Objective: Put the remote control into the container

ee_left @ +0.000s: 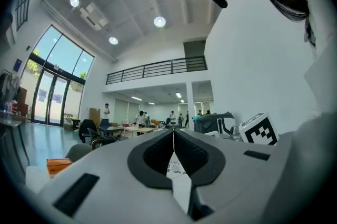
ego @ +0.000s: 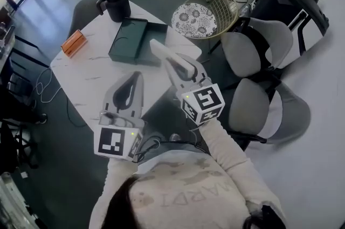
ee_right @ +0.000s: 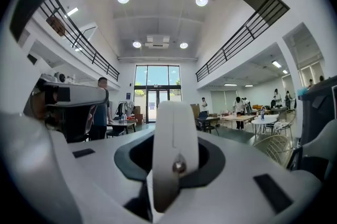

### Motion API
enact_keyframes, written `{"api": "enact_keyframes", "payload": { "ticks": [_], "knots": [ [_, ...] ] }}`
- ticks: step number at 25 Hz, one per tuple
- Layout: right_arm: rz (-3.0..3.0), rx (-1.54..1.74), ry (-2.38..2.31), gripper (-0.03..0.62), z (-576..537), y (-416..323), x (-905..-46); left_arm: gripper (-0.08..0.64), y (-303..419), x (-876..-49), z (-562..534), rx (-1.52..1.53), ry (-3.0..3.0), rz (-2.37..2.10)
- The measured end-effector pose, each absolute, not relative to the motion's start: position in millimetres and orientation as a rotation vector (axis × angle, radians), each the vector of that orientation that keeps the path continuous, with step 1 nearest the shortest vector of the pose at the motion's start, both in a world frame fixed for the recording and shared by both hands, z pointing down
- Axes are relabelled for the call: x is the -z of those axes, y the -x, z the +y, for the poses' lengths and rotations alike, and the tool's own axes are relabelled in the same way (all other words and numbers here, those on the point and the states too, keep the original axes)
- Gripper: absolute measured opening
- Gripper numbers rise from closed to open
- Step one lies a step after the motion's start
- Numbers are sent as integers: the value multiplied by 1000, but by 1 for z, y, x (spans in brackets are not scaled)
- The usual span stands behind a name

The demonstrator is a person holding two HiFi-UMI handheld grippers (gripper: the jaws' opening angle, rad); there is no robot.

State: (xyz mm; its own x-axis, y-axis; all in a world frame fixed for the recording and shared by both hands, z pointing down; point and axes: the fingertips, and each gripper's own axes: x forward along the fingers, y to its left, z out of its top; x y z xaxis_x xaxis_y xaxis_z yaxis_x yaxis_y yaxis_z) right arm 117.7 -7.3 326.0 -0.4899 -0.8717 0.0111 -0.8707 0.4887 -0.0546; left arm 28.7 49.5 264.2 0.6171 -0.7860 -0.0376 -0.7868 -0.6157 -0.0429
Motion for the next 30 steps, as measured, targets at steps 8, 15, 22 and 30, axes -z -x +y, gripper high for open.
{"api": "enact_keyframes", "payload": {
  "ticks": [8,15,22,30],
  "knots": [
    [2776,181,1568,101,-60,-120,-364,12,-37,-273,18,34,2767,1403],
    [2858,274,1622,101,-113,-109,-400,12,-24,-283,-24,73,2770,1415],
    [2962,321,1700,101,-159,-99,-441,12,-11,-292,-64,66,2816,1424],
    [3046,319,1758,101,-188,-80,-462,12,14,-301,-87,40,2854,1424]
  ]
}}
